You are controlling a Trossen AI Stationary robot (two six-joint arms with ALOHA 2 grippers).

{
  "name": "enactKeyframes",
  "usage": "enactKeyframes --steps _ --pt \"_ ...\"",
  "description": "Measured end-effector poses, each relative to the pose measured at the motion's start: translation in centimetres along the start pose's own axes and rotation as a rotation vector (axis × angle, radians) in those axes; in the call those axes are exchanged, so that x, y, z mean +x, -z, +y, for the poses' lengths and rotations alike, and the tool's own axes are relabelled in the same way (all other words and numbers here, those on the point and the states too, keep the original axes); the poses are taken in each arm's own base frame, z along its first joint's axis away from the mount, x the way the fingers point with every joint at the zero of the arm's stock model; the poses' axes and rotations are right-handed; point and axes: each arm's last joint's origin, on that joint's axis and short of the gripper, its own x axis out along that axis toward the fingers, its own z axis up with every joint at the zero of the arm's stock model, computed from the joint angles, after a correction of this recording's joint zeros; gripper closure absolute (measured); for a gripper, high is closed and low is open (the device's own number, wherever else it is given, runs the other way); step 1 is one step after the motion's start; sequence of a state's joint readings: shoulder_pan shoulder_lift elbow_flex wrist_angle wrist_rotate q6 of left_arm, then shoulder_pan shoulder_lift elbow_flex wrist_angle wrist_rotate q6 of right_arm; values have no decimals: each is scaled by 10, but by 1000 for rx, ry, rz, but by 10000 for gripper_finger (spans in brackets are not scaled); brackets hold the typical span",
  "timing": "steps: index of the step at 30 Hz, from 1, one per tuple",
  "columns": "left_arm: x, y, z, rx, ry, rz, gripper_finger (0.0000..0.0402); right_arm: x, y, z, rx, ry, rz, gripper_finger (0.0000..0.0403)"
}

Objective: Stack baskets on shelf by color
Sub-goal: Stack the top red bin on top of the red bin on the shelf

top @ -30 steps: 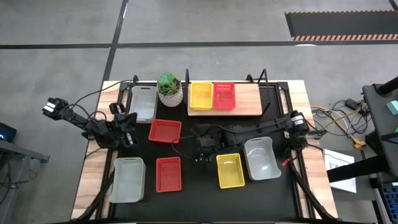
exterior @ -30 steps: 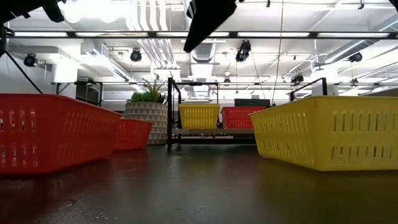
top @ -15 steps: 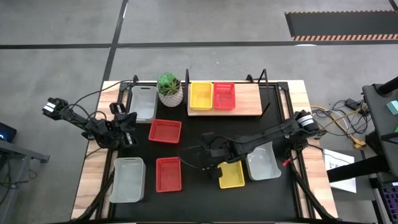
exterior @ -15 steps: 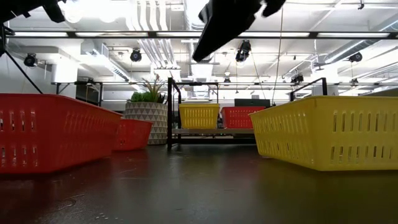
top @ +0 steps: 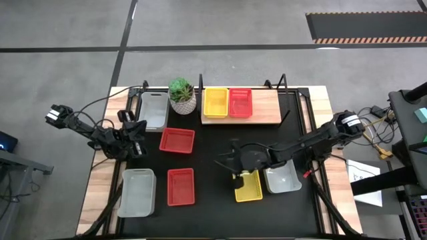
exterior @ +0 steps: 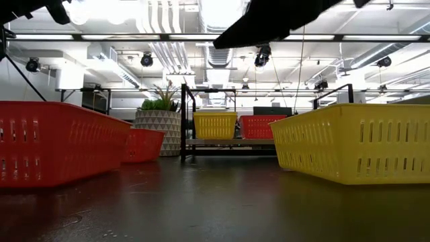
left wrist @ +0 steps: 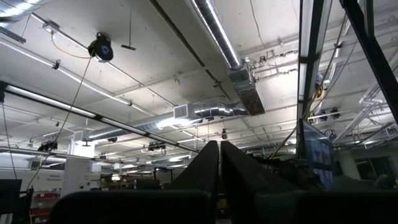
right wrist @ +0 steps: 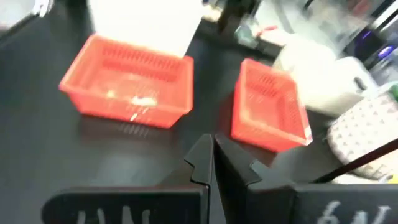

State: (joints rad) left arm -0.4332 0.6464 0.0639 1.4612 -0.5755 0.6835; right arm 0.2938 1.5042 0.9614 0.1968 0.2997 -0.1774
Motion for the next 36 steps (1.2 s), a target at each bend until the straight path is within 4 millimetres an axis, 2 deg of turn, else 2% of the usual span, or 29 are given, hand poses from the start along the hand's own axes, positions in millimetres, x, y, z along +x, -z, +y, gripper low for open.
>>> enactKeyframes --steps 5,9,19,25,36 --pt "0 0 0 1 0 0 400 0 18 -4 -1 44 -138 394" --pt "0 0 0 1 2 2 400 1 32 -10 12 73 -160 394" --pt "-1 1 0 -14 2 3 400 4 30 -35 -5 15 -281 394" --pt "-1 1 0 -20 2 3 400 6 33 -47 -24 55 -271 394" --pt "-1 1 0 -18 1 5 400 6 41 -46 29 51 -243 394"
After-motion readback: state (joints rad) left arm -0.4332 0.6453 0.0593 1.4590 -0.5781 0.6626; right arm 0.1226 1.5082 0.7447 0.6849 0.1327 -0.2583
